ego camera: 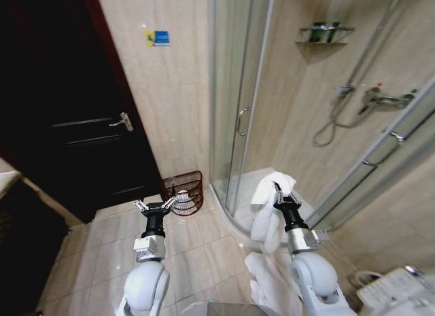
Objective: Discard the used towel into the hamper.
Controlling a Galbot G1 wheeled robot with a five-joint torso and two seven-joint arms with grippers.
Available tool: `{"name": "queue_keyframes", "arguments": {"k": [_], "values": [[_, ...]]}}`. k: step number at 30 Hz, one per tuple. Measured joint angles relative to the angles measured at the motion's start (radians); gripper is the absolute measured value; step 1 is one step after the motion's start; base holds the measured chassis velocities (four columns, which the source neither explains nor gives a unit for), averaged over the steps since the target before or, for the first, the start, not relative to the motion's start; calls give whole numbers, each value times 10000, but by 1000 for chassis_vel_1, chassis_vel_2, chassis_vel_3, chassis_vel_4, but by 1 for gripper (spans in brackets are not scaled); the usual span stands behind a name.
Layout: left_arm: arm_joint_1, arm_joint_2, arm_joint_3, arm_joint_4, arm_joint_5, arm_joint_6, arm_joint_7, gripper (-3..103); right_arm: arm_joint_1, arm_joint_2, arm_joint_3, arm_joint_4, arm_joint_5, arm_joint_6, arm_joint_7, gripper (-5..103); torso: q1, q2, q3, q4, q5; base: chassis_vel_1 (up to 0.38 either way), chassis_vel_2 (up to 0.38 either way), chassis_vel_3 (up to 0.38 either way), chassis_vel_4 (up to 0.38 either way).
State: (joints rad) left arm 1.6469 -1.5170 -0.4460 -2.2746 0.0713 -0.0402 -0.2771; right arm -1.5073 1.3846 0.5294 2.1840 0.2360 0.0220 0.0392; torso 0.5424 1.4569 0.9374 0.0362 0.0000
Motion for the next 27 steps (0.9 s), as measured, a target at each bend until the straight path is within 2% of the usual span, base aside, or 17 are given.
{"name": "queue_keyframes", "arguments": {"k": [10,26,27], "values": [[130,-20,55,-179,4,-42,-83,100,171,32,-47,238,-96,-218,43,7,1,0,0,0,1,30,19,-19,-30],[195,-3,165,-315,-2,267,-29,100,142,281,-208,209,-425,-90,-50,7,-2,2,-1,-2,-9,196,179,-186,-162],[180,3,165,-313,0,273,-27,100,148,290,-224,187,-446,-76,-48,7,-2,2,-1,4,-1,131,51,-7,-77]]}}
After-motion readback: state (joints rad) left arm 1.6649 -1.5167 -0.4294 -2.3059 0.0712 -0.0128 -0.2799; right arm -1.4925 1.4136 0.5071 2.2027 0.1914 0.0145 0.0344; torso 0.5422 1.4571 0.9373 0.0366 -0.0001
